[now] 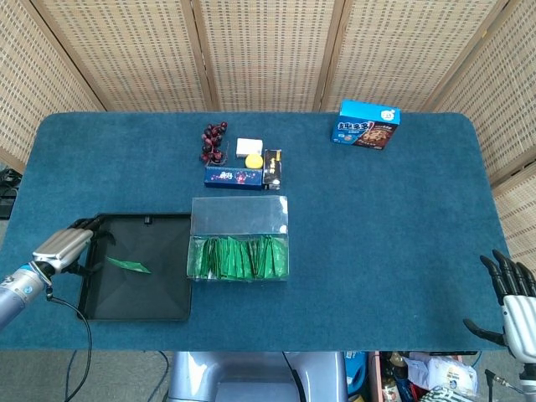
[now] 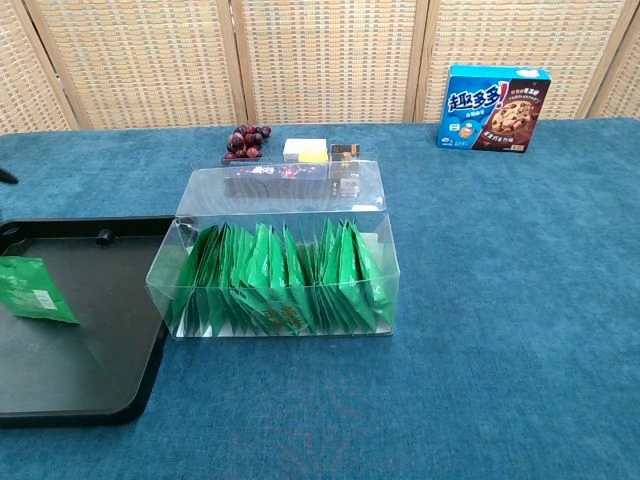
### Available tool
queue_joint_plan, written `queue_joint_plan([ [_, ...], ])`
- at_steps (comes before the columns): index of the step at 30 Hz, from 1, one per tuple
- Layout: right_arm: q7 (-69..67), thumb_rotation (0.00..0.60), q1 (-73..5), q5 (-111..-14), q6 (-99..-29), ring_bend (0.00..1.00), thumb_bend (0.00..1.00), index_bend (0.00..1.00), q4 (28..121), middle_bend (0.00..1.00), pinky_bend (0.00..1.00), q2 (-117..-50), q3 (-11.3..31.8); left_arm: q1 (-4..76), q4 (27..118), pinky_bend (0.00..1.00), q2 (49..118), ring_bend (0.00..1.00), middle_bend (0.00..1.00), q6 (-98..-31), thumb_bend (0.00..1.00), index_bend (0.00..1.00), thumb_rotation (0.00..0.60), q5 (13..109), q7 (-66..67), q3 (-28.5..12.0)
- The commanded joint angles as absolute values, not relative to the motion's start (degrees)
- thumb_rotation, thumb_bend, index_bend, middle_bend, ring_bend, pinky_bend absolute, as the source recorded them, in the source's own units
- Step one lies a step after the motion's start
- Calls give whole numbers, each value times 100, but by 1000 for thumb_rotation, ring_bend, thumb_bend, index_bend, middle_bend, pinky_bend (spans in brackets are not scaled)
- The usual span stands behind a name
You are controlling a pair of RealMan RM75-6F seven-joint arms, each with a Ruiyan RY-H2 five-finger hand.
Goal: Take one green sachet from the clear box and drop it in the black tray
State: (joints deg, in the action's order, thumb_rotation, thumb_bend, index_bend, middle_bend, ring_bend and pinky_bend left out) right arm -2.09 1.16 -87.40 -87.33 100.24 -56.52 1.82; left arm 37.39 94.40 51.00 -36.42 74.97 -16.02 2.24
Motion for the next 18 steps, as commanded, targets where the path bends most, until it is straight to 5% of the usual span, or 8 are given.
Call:
queue_joint_plan([
  [1, -237, 600, 131, -8763, -8764, 0, 0, 0, 10022, 0, 0, -5639, 173, 3537, 9503, 0, 5225, 0, 0, -4471, 257, 0, 600, 7016, -1353, 28],
  [11, -306, 600, 146, -8841, -8821, 0, 0, 0, 10006, 0, 0, -5629, 152, 2037, 9567, 0, 5822, 0, 0, -7763, 248, 0, 600, 7496, -825, -210],
  [18, -369, 600, 157, -8922, -8877, 0, 0, 0, 9981, 0, 0, -5621, 136, 1316, 9632, 0, 6047, 0, 0, -8646, 247, 0, 600, 7692, -657, -20],
])
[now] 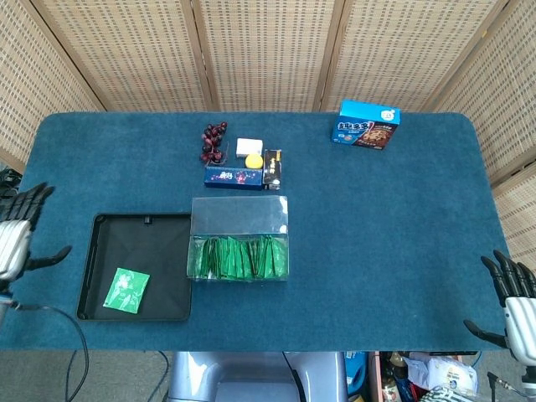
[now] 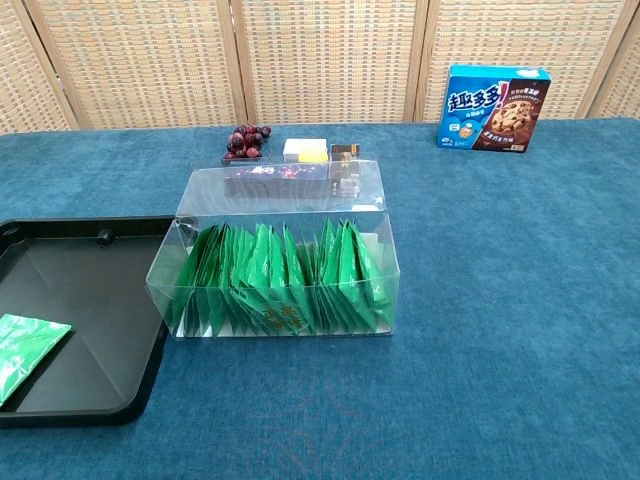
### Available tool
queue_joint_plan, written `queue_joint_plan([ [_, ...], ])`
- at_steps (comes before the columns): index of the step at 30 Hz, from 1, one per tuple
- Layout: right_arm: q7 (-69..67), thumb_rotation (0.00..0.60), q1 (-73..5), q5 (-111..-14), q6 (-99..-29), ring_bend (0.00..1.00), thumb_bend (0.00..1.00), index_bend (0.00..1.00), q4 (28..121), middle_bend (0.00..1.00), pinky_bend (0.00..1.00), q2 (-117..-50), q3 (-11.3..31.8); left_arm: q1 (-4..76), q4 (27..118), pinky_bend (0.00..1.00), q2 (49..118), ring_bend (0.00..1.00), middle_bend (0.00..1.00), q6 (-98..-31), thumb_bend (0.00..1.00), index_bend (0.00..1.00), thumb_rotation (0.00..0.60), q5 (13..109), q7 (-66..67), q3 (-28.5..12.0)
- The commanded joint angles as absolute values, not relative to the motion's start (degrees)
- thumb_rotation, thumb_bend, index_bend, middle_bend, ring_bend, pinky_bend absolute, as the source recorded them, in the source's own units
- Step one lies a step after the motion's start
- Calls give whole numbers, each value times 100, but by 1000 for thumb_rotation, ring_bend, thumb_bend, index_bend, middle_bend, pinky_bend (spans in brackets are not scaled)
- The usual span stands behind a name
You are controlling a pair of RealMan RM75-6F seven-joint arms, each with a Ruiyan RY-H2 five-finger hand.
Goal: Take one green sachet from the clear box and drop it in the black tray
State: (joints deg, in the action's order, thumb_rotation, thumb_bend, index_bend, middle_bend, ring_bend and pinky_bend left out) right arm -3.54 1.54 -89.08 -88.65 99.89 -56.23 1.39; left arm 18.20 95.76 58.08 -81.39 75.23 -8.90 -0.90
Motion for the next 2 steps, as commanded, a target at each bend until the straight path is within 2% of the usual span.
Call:
queue_joint_plan([
  [1, -383, 600, 159, -8932, -8887, 0, 0, 0, 9973, 0, 0, -5620, 135, 1218, 9620, 0, 6091, 0, 0, -8763, 247, 0, 600, 7712, -565, 9],
  [2, -392, 600, 161, -8937, -8895, 0, 0, 0, 9967, 0, 0, -5619, 135, 1144, 9607, 0, 6130, 0, 0, -8846, 247, 0, 600, 7716, -500, 30],
])
